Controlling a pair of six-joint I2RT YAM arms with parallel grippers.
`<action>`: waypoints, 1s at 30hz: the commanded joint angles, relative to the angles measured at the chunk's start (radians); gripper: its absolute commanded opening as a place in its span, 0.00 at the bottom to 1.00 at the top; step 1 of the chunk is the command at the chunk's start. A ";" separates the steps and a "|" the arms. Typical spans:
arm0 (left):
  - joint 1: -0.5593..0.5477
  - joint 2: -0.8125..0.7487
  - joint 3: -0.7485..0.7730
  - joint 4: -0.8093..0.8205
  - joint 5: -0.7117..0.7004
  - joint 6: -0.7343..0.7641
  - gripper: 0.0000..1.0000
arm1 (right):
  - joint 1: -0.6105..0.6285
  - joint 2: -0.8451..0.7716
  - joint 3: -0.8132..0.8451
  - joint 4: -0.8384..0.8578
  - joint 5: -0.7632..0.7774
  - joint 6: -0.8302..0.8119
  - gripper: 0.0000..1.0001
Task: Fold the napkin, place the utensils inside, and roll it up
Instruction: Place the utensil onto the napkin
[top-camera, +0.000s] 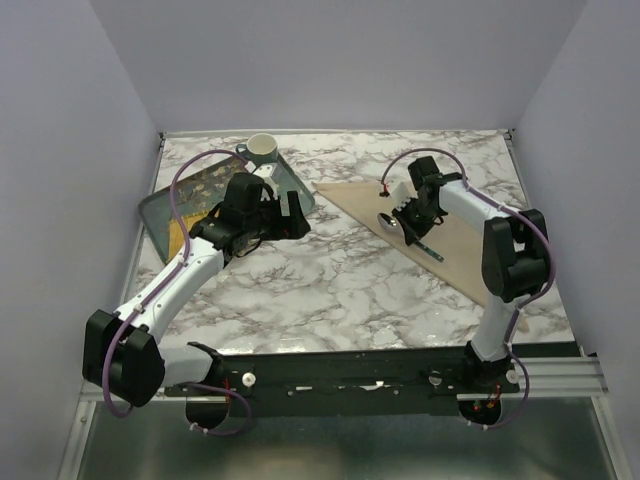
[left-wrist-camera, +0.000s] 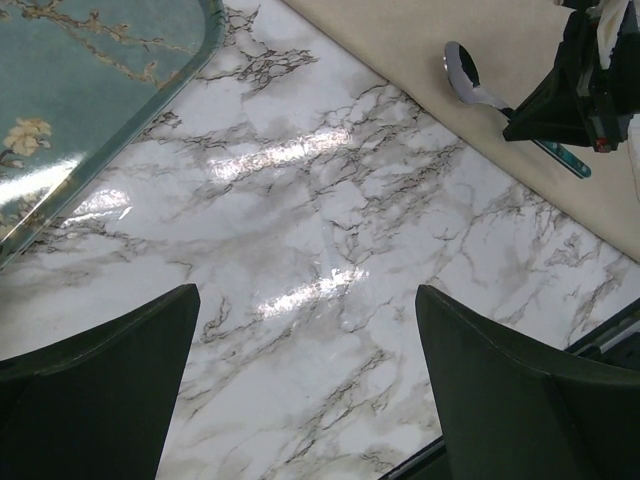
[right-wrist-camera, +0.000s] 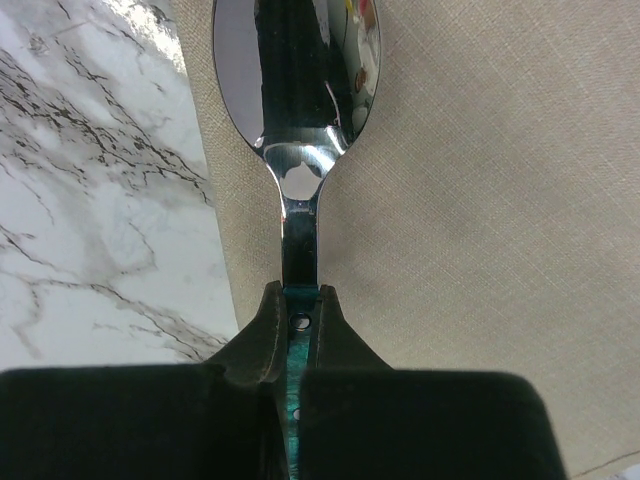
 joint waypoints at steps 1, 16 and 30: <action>0.003 0.008 0.018 0.025 0.029 -0.002 0.97 | -0.007 0.034 -0.020 0.011 -0.011 -0.005 0.04; 0.004 0.008 0.011 0.034 0.047 -0.001 0.97 | -0.013 0.052 -0.046 0.029 0.009 0.011 0.08; 0.002 0.016 0.011 0.037 0.050 -0.008 0.97 | -0.013 0.050 -0.046 0.037 0.026 0.032 0.23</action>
